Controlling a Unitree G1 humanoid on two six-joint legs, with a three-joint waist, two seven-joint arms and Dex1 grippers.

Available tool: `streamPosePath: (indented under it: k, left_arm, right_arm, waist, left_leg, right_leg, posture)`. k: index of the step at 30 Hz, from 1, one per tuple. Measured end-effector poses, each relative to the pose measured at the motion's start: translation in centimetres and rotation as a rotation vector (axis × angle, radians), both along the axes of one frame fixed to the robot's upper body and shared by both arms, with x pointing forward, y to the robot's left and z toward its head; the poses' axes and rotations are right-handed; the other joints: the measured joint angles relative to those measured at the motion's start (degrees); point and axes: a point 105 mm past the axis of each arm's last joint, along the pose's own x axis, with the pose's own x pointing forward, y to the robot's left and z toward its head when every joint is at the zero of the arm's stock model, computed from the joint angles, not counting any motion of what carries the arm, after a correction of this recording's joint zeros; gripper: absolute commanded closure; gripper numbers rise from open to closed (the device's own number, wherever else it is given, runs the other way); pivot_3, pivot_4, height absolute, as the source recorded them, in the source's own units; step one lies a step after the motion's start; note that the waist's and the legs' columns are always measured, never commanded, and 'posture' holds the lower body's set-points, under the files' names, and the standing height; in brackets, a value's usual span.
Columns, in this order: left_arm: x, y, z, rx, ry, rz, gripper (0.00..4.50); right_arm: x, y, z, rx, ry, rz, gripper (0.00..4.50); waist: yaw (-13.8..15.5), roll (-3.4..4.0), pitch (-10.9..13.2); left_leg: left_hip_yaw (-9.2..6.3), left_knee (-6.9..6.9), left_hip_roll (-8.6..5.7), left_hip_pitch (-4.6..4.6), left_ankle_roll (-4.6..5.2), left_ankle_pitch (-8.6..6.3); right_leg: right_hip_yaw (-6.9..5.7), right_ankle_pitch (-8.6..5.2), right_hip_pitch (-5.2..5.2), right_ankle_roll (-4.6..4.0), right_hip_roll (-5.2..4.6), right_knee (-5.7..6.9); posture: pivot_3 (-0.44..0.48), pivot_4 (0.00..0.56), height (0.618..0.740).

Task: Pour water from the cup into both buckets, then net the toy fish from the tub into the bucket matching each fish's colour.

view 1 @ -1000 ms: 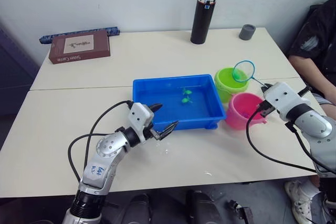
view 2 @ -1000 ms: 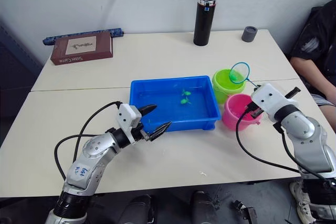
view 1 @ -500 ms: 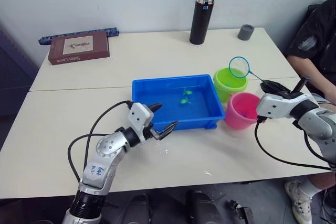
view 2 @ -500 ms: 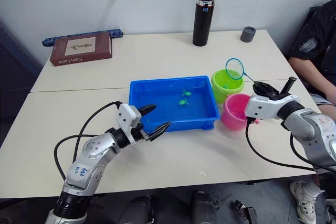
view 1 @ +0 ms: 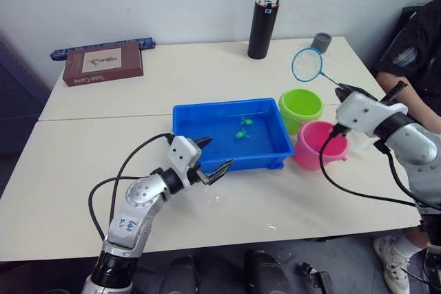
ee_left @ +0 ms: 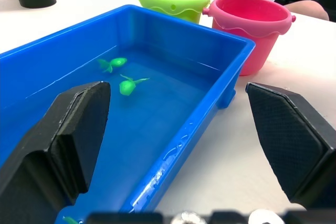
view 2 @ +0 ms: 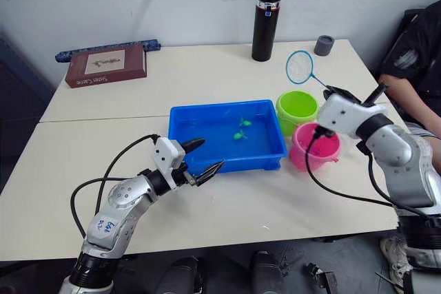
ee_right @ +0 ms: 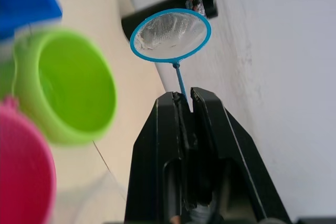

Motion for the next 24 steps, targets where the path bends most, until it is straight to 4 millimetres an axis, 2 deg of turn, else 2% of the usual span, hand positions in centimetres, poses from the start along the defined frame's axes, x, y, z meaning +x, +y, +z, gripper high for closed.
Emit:
streamPosePath:
  k: [5,9,15,21,24]
  left_arm:
    - [-0.1,0.3,-0.2,0.002,0.007,0.010,0.05]
    - [-0.1,0.6,-0.2,0.001,0.005,0.024,0.05]
    - [-0.3,0.5,0.3,-0.002,-0.013,0.023,0.05]
    - [-0.3,0.5,0.1,-0.003,-0.001,0.029,0.05]
    - [-0.3,0.6,0.1,-0.004,0.001,0.033,0.05]
  right_arm:
    - [-2.3,4.6,-1.2,0.375,0.325,0.205,4.50]
    - [-4.7,7.0,-2.5,0.537,0.588,0.303,4.50]
    - [-6.5,7.6,-5.7,0.618,0.838,0.273,4.50]
    - [-7.2,8.4,-7.1,0.669,0.946,0.266,4.50]
    - [-6.8,8.8,-7.3,0.713,0.968,0.258,4.50]
  waist:
    - [0.09,0.00,0.00]
    - [0.15,0.00,0.00]
    - [0.14,0.00,0.00]
    - [0.03,0.00,0.00]
    - [0.03,0.00,0.00]
  left_leg:
    - [-0.22,0.00,0.03,-0.02,0.03,-0.02]
    - [-0.53,-0.01,0.01,-0.03,0.05,-0.03]
    - [-0.53,-0.03,-0.05,-0.03,0.06,-0.04]
    - [-0.51,-0.03,-0.04,-0.03,0.06,-0.04]
    - [-0.51,-0.02,-0.05,-0.04,0.06,-0.04]
  right_leg:
    - [0.00,-0.01,-0.01,-0.01,-0.11,0.02]
    - [-0.02,-0.02,-0.01,-0.04,-0.17,0.00]
    - [-0.04,-0.05,-0.02,-0.09,-0.15,0.01]
    - [-0.05,-0.05,-0.05,-0.10,-0.06,0.05]
    - [-0.03,-0.05,-0.05,-0.10,-0.07,0.05]
  posture:
    - [0.000,0.150,0.740]
    - [0.000,0.150,0.740]
    - [0.000,0.150,0.740]
    - [0.000,0.150,0.740]
    - [0.000,0.150,0.740]
